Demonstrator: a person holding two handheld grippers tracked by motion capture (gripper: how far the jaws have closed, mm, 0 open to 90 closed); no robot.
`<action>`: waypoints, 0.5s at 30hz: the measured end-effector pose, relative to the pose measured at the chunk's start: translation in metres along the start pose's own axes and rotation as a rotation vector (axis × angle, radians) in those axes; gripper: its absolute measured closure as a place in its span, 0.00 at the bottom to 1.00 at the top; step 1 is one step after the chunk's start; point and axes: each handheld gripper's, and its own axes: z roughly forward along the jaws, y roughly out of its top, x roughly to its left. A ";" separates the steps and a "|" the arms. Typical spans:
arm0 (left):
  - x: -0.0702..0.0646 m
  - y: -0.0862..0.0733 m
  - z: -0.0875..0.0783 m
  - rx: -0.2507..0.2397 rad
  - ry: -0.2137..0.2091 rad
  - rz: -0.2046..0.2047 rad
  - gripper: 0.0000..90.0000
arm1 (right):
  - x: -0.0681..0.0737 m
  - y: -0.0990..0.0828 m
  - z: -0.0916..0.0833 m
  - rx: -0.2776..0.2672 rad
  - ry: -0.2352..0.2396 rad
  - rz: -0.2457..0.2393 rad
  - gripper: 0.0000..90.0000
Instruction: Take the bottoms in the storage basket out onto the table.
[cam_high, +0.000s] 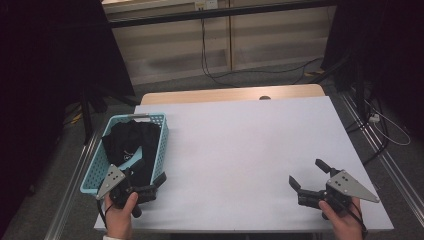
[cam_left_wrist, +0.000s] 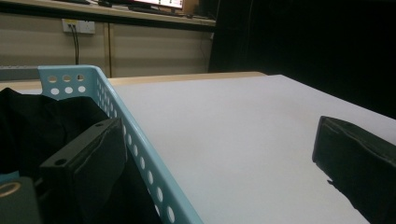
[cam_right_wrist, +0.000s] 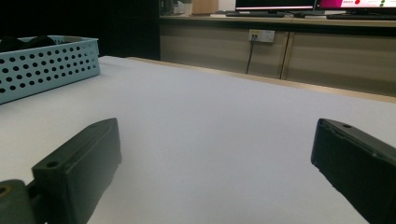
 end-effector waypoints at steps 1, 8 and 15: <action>0.000 0.000 0.000 0.000 0.000 0.000 0.03 | 0.000 0.000 0.000 0.000 0.000 0.000 0.01; -0.001 0.003 -0.002 0.006 0.003 -0.002 0.03 | 0.003 0.002 -0.001 -0.011 0.015 -0.006 0.00; -0.005 0.012 -0.002 0.012 -0.009 0.000 0.03 | 0.000 0.001 -0.004 -0.011 0.006 -0.003 0.00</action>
